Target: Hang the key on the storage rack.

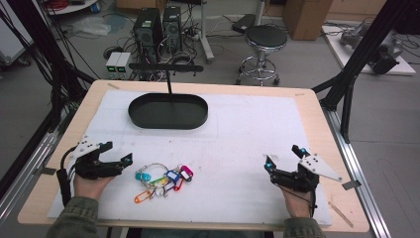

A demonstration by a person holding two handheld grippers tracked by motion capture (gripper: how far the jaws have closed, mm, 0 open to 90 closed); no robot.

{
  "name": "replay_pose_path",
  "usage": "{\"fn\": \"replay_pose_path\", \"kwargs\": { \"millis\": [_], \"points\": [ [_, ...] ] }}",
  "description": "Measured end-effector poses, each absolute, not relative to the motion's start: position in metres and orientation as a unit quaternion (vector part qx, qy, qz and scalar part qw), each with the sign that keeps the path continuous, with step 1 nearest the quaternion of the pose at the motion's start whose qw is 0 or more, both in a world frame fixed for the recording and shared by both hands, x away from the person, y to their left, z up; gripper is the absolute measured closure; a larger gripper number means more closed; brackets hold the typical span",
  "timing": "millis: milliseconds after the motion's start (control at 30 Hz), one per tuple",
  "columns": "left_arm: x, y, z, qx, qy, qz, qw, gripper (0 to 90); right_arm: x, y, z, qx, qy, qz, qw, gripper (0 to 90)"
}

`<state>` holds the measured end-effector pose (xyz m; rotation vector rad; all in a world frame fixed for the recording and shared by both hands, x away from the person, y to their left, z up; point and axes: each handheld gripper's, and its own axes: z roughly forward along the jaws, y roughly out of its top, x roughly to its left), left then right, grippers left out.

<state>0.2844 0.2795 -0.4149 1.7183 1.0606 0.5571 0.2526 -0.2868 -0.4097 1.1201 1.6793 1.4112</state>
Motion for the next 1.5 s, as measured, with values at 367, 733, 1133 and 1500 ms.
{"fn": "replay_pose_path", "kwargs": {
  "millis": [367, 733, 1133, 1500],
  "points": [
    [0.285, 0.275, -0.416, 0.720, 0.435, 0.228, 0.491, 8.7, 0.253, -0.286, -0.410, 0.429, 0.644, 0.540, 0.331, 0.5],
    [0.287, 0.268, -0.418, 0.732, 0.430, 0.216, 0.482, 8.9, 0.254, -0.285, -0.411, 0.428, 0.647, 0.539, 0.329, 0.5],
    [0.290, 0.255, -0.421, 0.756, 0.420, 0.195, 0.463, 9.8, 0.254, -0.285, -0.411, 0.428, 0.650, 0.536, 0.327, 0.5],
    [0.293, 0.245, -0.427, 0.791, 0.402, 0.173, 0.428, 10.9, 0.254, -0.284, -0.411, 0.428, 0.653, 0.535, 0.323, 0.5]
  ]
}}
